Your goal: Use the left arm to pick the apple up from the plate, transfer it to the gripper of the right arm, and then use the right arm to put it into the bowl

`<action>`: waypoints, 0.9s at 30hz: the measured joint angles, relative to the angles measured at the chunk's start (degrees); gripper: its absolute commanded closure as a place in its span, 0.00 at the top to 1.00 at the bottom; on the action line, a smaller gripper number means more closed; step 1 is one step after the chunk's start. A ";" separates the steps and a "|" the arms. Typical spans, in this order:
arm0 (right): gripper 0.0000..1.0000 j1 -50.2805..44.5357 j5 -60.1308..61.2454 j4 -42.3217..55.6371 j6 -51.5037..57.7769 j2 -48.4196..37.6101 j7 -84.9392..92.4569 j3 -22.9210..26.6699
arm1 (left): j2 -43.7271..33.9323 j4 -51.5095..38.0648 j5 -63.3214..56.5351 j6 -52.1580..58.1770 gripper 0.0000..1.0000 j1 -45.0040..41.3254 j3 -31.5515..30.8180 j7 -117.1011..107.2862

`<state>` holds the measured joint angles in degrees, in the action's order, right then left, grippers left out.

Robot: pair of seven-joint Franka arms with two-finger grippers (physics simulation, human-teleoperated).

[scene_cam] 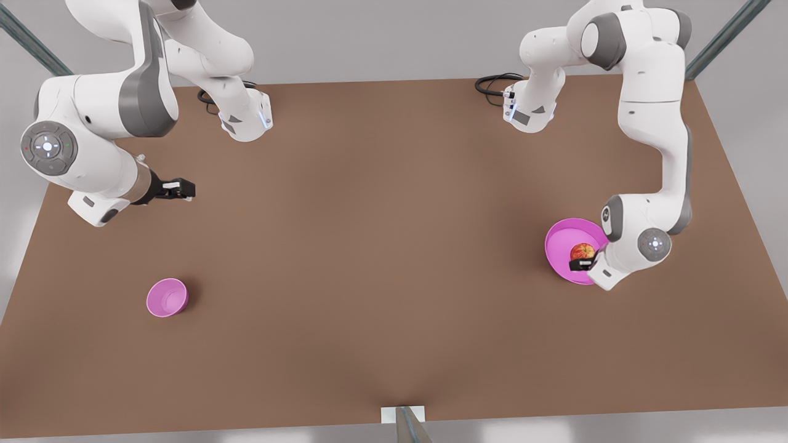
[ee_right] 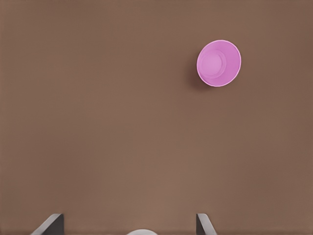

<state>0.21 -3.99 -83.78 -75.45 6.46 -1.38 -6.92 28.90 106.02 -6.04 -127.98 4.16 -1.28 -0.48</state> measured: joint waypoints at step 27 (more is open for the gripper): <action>1.00 -0.03 0.01 -0.44 -0.37 0.53 -0.01 0.00 | 1.03 9.82 0.09 -13.71 1.00 0.69 1.37 3.22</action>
<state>0.18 -3.98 -84.22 -75.83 6.99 -1.39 -6.92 29.92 115.84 -5.95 -141.70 4.85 0.09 2.74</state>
